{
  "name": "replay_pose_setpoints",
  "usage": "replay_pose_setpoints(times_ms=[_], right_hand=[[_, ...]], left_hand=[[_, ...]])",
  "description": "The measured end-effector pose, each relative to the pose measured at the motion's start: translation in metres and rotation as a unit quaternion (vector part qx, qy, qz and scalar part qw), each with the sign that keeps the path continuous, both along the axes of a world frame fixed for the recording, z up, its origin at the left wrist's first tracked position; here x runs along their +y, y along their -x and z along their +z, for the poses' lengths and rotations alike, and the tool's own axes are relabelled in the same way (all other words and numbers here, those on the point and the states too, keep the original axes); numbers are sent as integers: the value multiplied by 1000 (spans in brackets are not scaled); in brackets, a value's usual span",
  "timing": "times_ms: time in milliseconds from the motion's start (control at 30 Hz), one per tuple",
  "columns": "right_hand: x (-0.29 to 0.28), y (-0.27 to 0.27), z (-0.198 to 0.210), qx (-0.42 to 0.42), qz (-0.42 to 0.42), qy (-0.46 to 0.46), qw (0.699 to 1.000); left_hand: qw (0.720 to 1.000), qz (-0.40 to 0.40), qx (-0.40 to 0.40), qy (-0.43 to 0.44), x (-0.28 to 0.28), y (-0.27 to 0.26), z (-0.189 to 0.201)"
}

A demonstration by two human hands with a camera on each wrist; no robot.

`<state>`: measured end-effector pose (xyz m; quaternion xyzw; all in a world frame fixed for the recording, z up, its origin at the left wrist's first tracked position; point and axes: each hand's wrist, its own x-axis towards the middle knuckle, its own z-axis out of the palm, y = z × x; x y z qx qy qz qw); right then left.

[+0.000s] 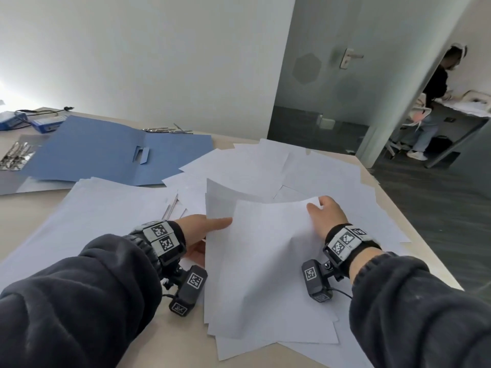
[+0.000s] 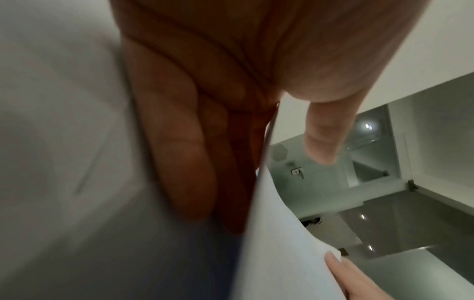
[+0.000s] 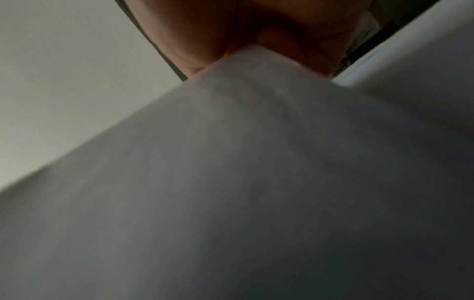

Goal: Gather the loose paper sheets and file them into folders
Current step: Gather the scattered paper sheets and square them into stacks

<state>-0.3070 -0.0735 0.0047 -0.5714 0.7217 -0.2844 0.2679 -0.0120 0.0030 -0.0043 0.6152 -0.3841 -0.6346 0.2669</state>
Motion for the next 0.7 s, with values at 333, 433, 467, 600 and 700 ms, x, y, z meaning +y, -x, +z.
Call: replay_pose_setpoints(times_ms=[333,433,467,600,700], right_hand=[[0,-13,-6,-130,36,-6,991],[14,-5,-2,-234,69,-43,969],[18,-4,-1,-262,82,-58,960],[37,-12,18,-352,139,-20,925],[50,-22,46,-401,138,69,903]], left_hand=[[987,4,-71,146,-1,-5,1],[973,43,-68,217,-3,-9,16],[968,53,-59,239,-3,-9,23],[944,74,-11,323,-2,-11,56],[920,100,14,379,3,-9,86]])
